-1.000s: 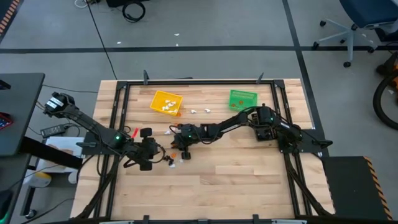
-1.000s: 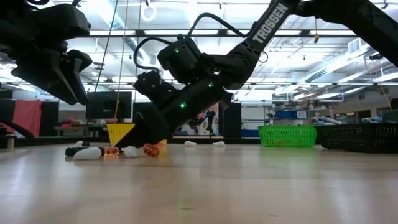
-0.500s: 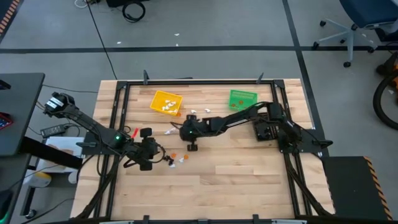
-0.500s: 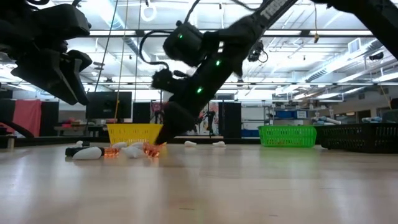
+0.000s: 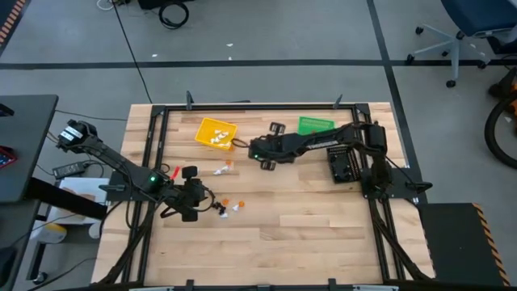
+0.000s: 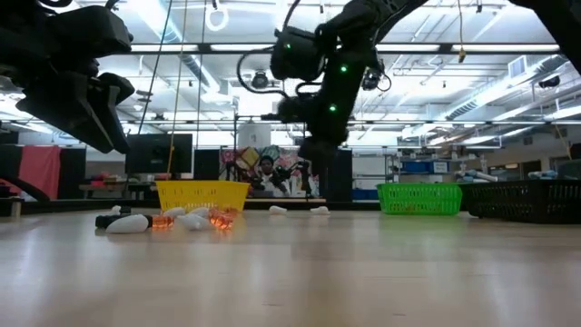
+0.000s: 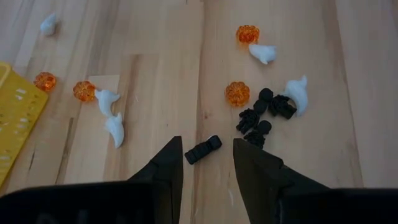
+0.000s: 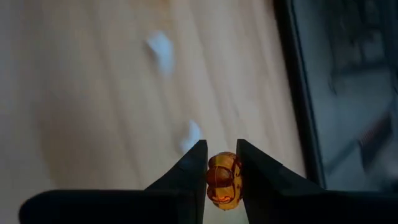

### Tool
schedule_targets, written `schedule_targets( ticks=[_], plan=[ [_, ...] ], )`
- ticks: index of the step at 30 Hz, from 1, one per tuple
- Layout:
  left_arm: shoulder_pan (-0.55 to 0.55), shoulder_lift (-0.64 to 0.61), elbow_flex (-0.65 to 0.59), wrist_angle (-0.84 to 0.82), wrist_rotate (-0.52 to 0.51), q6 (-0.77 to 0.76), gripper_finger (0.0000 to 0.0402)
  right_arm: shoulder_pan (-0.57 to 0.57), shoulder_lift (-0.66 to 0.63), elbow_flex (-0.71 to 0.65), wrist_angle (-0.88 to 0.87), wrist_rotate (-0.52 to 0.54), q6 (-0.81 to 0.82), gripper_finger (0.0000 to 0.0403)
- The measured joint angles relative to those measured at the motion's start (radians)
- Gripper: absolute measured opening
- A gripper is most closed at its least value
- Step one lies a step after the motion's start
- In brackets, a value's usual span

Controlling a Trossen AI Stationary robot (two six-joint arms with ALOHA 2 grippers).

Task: Sort Halloween decoration
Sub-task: Put the orange pumpkin toy into the green bin

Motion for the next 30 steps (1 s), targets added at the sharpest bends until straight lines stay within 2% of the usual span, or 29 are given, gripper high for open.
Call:
schedule_targets(
  ticks=[11, 16, 25, 30],
  plan=[
    [0.000, 0.000, 0.000, 0.000, 0.000, 0.008, 0.0117, -0.114, -0.002, 0.001, -0.369, 0.135, 0.284, 0.0083],
    [0.000, 0.000, 0.000, 0.000, 0.000, 0.008, 0.0117, -0.147, -0.002, 0.001, -0.484, 0.157, 0.365, 0.0083],
    [0.000, 0.000, 0.000, 0.000, 0.000, 0.008, 0.0117, -0.225, -0.002, 0.001, -0.528, -0.028, 0.393, 0.0089],
    [0.000, 0.000, 0.000, 0.000, 0.000, 0.008, 0.0117, -0.246, -0.002, 0.001, -0.532, -0.045, 0.386, 0.0116]
  ],
)
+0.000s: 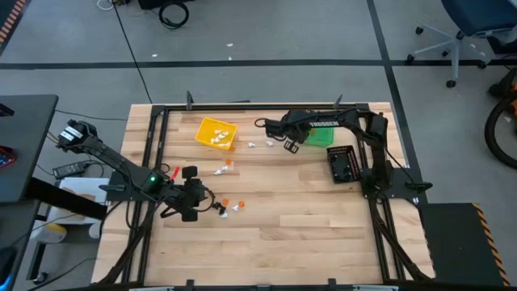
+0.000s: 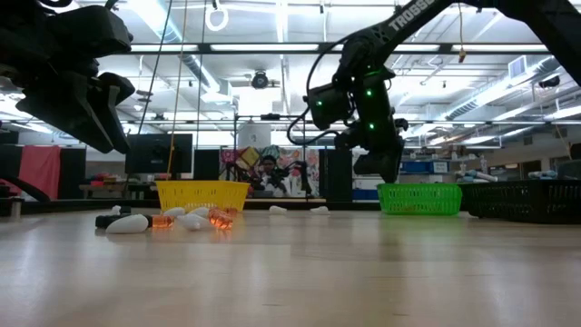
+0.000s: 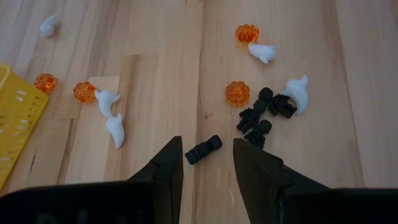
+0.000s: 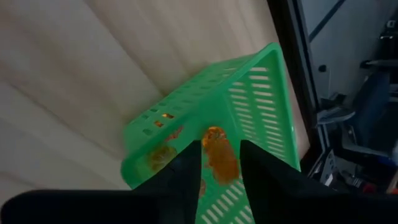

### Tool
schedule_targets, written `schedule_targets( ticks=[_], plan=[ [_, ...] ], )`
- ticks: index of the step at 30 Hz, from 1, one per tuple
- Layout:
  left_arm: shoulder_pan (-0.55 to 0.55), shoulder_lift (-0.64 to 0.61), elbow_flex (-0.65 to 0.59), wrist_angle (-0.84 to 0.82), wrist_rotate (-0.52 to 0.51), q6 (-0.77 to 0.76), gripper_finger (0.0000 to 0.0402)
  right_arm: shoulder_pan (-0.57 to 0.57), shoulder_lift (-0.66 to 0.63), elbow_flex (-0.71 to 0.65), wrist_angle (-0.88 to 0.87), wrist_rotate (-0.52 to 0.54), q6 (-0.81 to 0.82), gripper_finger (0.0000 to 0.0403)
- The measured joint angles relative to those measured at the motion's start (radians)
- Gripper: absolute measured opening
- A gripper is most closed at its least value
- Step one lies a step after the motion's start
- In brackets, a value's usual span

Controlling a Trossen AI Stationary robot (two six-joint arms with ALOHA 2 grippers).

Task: Sort Halloween decoration
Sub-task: Put the orange pumpkin toy into the green bin, then put the white ghost toy into the yellow bin

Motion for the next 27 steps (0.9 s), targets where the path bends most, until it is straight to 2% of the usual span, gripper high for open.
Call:
schedule_targets(
  ticks=[9, 16, 20, 23, 27],
  plan=[
    [0.000, 0.000, 0.000, -0.001, 0.002, 0.000, 0.0117, 0.005, 0.000, 0.000, -0.009, 0.042, -0.004, 0.0154],
    [0.001, 0.000, 0.000, -0.006, 0.003, 0.000, 0.0117, 0.070, -0.024, 0.001, 0.026, 0.174, -0.026, 0.0154],
    [0.001, 0.000, 0.000, -0.006, -0.012, 0.001, 0.0117, 0.114, -0.052, 0.001, 0.141, 0.221, -0.099, 0.0154],
    [0.001, 0.000, 0.000, -0.005, -0.026, 0.004, 0.0117, 0.125, -0.058, 0.002, 0.278, 0.151, -0.167, 0.0154],
    [0.001, 0.000, 0.000, -0.005, -0.026, 0.002, 0.0117, 0.113, -0.058, -0.010, 0.480, -0.077, -0.287, 0.0154]
  ],
)
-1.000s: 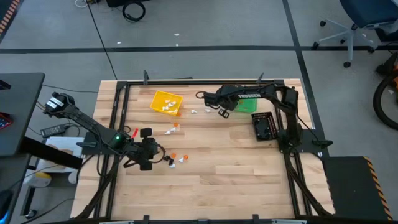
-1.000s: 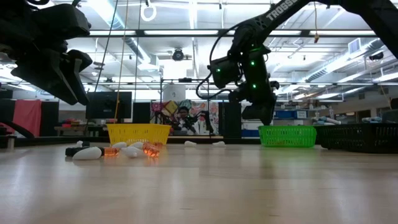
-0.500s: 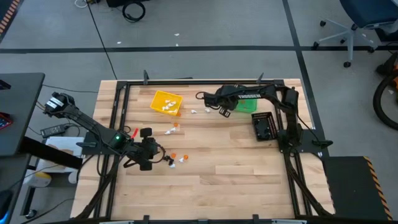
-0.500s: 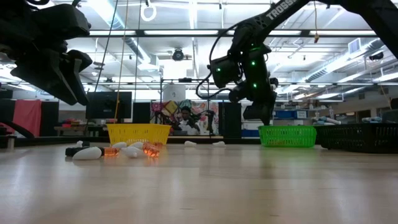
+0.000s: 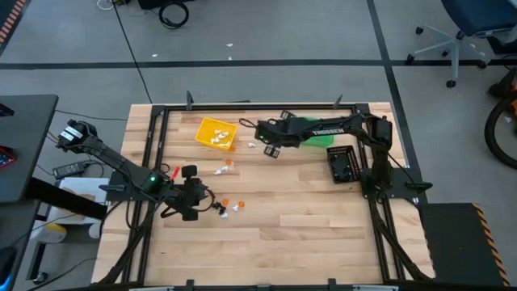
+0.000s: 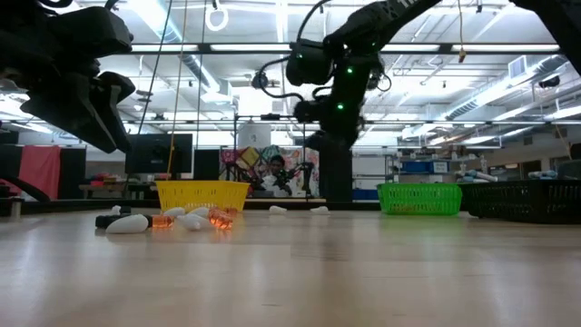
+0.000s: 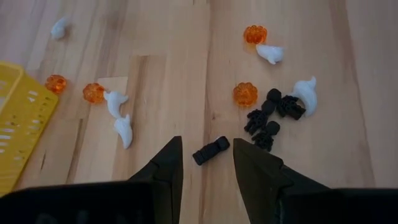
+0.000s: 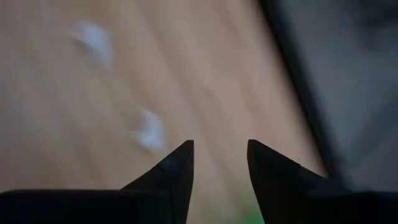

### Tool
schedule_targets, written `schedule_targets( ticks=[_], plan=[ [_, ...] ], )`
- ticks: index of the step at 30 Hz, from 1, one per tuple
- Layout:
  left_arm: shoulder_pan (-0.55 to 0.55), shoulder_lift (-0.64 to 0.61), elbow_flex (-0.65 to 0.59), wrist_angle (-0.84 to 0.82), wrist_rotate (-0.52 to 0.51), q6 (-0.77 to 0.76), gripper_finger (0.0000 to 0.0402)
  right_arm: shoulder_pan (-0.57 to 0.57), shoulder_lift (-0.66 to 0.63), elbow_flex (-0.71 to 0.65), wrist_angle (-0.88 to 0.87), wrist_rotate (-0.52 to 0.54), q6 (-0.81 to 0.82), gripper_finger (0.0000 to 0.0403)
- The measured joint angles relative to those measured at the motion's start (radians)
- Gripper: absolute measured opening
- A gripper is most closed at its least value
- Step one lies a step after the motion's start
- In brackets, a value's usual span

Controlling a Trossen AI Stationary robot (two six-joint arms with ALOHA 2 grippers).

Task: Sort Halloween decoration
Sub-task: Put the white ghost toy into the yellow bin

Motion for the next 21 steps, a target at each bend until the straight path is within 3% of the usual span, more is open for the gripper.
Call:
schedule_targets(
  ticks=[5, 12, 21],
  plan=[
    [0.000, 0.000, 0.000, 0.000, 0.001, -0.023, 0.0117, -0.043, 0.002, -0.026, 0.114, -0.247, -0.031, 0.0154],
    [-0.001, 0.000, 0.000, -0.001, 0.003, -0.027, 0.0117, -0.114, 0.003, -0.110, 0.231, -0.436, -0.030, 0.0154],
    [0.006, 0.000, 0.000, -0.001, 0.003, -0.007, 0.0117, -0.130, 0.004, -0.205, 0.372, -0.454, -0.033, 0.0154]
  ],
)
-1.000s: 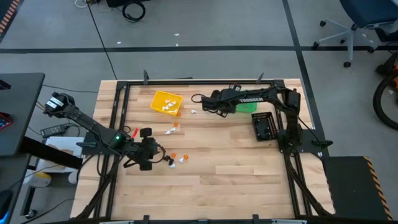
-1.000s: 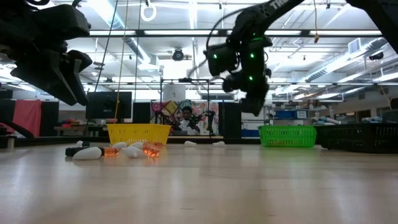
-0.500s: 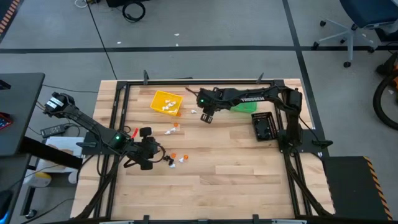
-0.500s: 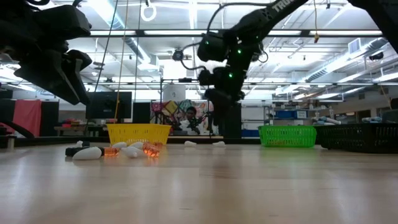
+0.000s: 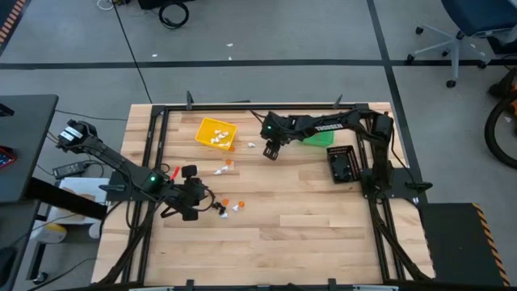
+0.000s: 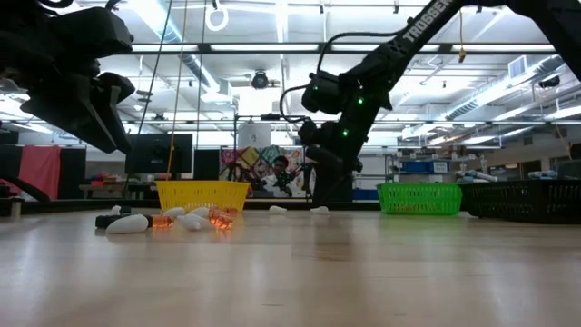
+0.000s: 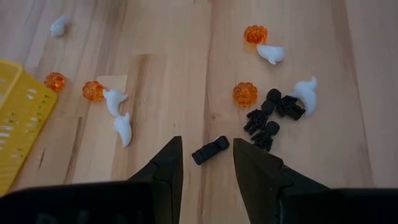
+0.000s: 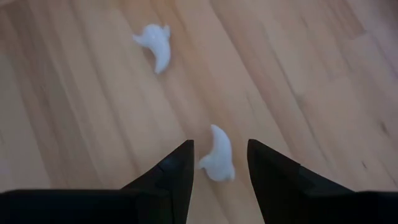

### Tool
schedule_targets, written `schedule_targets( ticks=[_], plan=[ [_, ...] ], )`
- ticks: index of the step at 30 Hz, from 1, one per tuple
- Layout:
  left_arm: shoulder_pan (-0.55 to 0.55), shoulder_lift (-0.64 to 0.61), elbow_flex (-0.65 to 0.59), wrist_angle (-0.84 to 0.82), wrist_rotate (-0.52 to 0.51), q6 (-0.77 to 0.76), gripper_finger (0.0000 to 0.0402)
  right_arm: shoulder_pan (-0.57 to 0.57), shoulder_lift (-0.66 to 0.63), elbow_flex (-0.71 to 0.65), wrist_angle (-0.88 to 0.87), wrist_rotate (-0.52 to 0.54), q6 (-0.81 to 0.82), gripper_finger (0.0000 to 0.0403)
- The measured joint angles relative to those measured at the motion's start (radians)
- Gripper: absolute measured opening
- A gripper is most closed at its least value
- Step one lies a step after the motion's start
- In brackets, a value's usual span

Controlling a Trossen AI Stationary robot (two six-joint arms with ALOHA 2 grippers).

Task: Sort Halloween decoration
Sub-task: Put the white ghost toy into the yellow bin

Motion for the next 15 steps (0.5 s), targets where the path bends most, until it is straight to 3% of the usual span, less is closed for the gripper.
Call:
schedule_targets(
  ticks=[15],
  plan=[
    [0.012, 0.000, 0.000, 0.000, 0.000, 0.010, 0.0117, -0.003, 0.000, -0.120, 0.179, -0.029, -0.016, 0.0154]
  ],
)
